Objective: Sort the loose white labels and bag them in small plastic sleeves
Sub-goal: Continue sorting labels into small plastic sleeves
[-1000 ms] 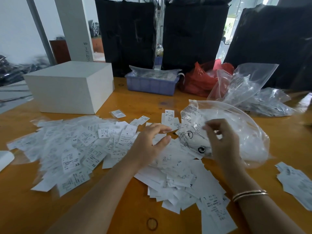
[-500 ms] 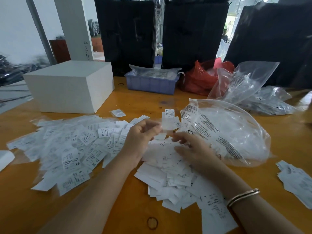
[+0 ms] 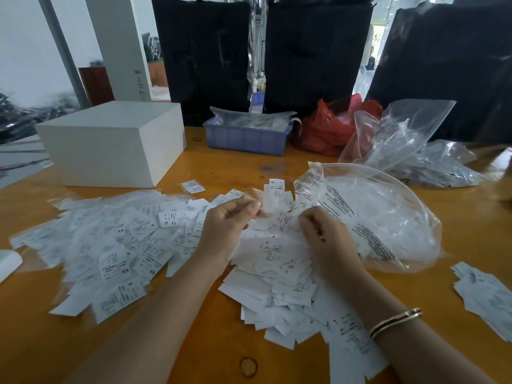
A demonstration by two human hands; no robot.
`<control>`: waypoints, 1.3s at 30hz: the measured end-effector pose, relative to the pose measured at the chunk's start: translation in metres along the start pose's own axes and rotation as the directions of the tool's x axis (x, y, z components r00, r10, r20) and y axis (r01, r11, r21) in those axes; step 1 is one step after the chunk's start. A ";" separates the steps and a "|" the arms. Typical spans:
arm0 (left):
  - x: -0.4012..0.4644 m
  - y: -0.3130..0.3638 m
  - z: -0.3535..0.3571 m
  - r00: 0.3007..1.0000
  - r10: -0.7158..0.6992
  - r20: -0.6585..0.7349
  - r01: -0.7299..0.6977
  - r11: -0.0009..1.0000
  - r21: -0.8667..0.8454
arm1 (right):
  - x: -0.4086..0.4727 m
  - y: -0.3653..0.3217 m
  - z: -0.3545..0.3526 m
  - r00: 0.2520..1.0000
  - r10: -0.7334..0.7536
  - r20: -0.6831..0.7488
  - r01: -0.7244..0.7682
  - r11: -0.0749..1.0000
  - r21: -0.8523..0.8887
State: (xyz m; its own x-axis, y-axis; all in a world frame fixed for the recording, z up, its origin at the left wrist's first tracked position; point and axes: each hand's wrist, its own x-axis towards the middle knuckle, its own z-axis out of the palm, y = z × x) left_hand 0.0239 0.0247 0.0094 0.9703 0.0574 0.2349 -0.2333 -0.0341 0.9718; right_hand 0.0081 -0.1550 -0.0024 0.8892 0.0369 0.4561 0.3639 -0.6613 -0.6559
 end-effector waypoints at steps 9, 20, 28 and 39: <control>-0.003 -0.008 0.003 0.949 0.284 0.133 -0.314 0.863 0.395 | 0.002 -0.002 -0.011 0.952 0.306 0.009 -0.241 0.731 0.638; -0.005 -0.008 0.002 0.911 0.370 0.180 -0.407 0.741 0.535 | 0.004 -0.004 -0.010 0.939 0.320 0.130 -0.295 0.549 0.782; -0.006 -0.005 0.001 0.905 0.383 0.184 -0.420 0.740 0.526 | 0.004 -0.002 -0.011 0.944 0.265 0.199 -0.300 0.431 0.851; -0.004 -0.008 0.002 0.890 0.370 0.266 -0.455 0.710 0.537 | -0.002 -0.015 -0.010 0.974 0.207 -0.089 -0.045 0.565 0.824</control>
State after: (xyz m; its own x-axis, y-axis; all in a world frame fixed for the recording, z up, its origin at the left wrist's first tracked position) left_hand 0.0218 0.0226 0.0006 0.7945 -0.2271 0.5632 -0.5734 -0.5861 0.5725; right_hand -0.0019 -0.1523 0.0129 0.9169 -0.1677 0.3622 0.3945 0.2422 -0.8864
